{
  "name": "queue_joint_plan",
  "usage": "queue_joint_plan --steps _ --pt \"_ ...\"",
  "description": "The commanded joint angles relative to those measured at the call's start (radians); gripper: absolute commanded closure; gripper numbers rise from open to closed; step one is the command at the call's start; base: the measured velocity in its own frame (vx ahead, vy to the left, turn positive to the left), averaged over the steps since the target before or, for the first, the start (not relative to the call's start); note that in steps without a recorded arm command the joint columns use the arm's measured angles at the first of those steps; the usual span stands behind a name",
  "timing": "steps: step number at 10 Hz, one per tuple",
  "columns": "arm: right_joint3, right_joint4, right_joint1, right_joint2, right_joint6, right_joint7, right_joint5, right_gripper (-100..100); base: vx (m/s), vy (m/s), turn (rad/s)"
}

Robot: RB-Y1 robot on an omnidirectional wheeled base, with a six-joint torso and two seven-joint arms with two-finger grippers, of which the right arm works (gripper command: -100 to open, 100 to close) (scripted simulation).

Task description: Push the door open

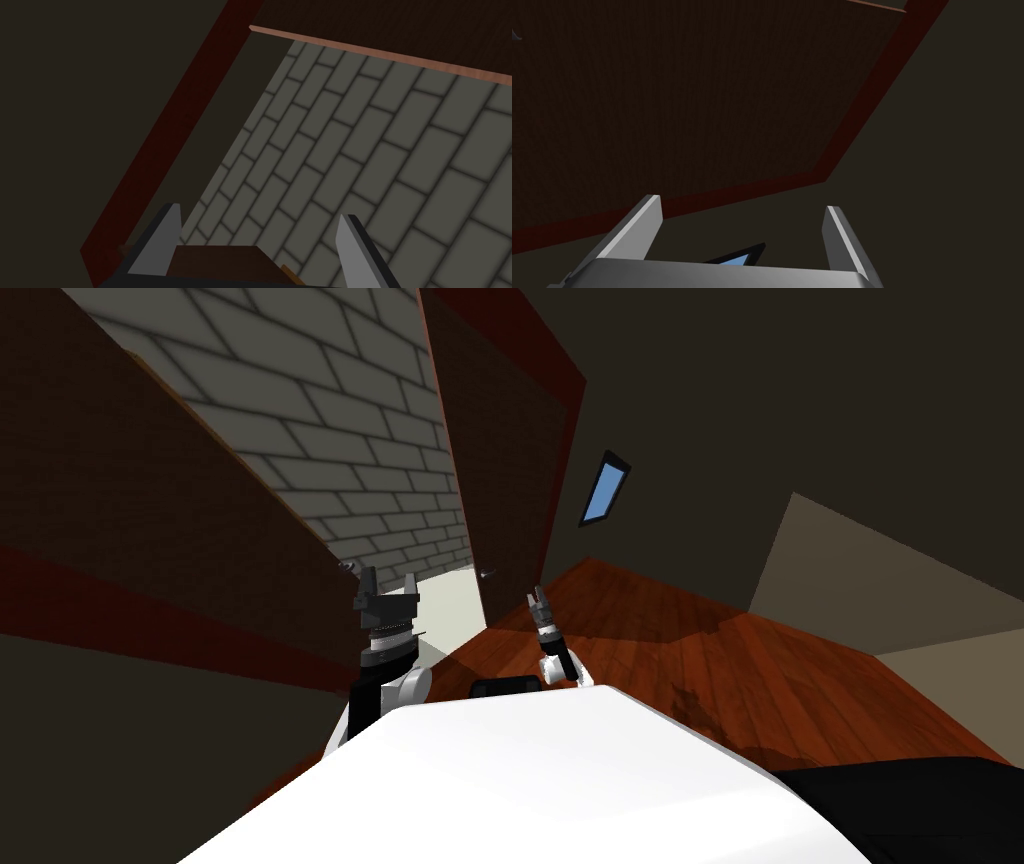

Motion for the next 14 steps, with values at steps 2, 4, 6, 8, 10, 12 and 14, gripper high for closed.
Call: queue_joint_plan --steps 2,4,6,8,10,12,14 --pt "0.025 0.047 -0.014 0.001 -0.015 -0.002 0.0 -100 0.077 0.016 -0.028" --pt "0.053 0.093 -0.032 -0.004 -0.023 -0.007 -0.002 -100 0.061 0.004 -0.031" --pt "0.08 0.14 -0.05 -0.009 -0.031 -0.013 -0.004 -100 0.093 0.02 -0.042" --pt "0.107 0.186 -0.067 -0.013 -0.04 -0.019 -0.005 -100 0.115 0.006 -0.041" --pt "0.134 0.233 -0.085 -0.018 -0.048 -0.024 -0.007 -100 0.102 0.009 -0.039" --pt "0.16 0.278 -0.103 -0.022 -0.056 -0.03 -0.009 -100 0.093 0.015 -0.034" --pt "0.187 0.323 -0.12 -0.025 -0.065 -0.035 -0.011 -100 0.093 0.01 -0.044"
